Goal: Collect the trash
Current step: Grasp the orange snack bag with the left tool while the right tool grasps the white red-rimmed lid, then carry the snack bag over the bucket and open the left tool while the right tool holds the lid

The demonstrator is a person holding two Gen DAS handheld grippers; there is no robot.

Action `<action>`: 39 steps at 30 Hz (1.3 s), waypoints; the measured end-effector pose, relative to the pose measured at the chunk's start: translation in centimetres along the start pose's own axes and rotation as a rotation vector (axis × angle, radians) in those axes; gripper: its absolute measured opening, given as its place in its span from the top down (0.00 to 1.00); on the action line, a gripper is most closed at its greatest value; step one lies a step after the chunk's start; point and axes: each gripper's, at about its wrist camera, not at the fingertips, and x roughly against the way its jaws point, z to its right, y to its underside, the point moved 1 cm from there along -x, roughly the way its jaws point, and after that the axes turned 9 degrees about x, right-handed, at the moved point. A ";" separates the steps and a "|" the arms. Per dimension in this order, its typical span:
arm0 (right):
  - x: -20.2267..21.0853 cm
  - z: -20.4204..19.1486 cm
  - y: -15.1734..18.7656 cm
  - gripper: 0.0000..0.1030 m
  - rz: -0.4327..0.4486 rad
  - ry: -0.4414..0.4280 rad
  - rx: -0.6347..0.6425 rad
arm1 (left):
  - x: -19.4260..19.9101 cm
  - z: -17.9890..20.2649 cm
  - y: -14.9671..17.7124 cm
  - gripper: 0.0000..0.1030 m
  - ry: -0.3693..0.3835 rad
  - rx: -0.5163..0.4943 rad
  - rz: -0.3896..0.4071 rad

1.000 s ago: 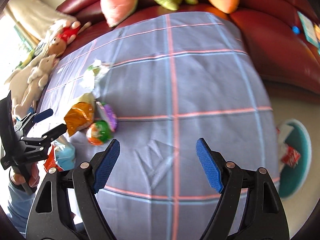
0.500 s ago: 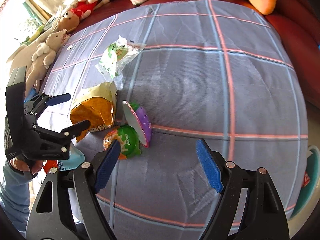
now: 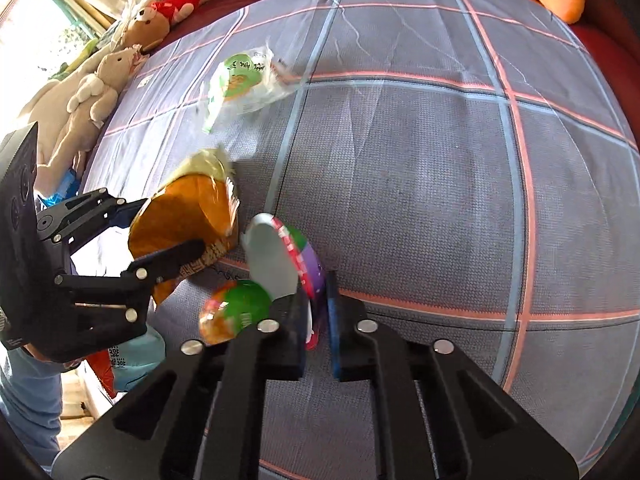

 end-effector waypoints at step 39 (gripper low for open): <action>25.3 21.6 23.8 0.96 0.434 0.179 -0.488 | 3.7 33.9 -2.7 0.59 0.259 -0.266 0.079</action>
